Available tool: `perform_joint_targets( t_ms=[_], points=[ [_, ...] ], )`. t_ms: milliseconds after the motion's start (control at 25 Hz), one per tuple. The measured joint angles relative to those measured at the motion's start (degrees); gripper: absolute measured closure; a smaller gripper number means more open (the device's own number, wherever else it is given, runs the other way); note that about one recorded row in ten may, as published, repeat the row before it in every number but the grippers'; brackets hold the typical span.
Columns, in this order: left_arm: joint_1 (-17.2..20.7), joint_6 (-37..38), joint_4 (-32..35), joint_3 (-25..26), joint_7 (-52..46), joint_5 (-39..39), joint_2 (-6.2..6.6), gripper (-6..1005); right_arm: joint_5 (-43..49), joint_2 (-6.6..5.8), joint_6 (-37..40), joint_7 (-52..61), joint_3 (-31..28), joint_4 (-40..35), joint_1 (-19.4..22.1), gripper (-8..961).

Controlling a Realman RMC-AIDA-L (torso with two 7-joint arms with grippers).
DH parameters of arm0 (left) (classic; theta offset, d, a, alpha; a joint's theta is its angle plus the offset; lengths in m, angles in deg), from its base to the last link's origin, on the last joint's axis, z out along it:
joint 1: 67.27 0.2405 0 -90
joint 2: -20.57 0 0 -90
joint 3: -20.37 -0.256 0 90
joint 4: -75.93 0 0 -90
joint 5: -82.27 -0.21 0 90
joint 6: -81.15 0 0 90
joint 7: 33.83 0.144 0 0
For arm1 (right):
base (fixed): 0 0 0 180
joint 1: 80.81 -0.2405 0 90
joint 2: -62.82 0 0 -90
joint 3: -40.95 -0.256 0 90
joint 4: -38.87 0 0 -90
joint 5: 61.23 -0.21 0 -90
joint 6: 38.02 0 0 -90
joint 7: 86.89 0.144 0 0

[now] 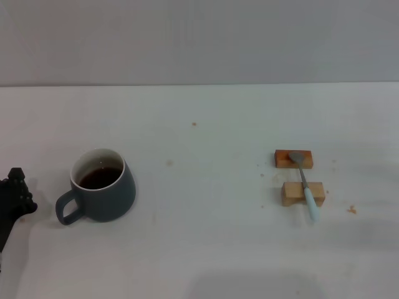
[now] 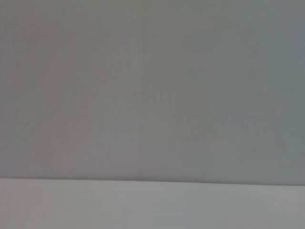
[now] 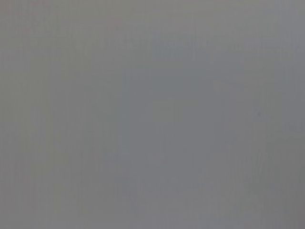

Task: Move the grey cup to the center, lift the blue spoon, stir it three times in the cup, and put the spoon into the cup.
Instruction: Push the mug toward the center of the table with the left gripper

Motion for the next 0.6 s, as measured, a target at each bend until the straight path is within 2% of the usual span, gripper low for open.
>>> perform_joint_targets(
  t_ms=[200, 600],
  points=[
    [0.69, 0.0, -1.1, -1.29, -0.08, 0.01, 0.0, 1001, 0.0, -0.06, -0.01, 0.0, -0.23, 0.0, -0.2, 550],
    [1.21, 0.0, -2.33, -5.98, -0.17, 0.01, 0.0, 1001, 0.0, -0.17, -0.1, -0.01, -0.27, -0.03, -0.51, 550]
  ],
)
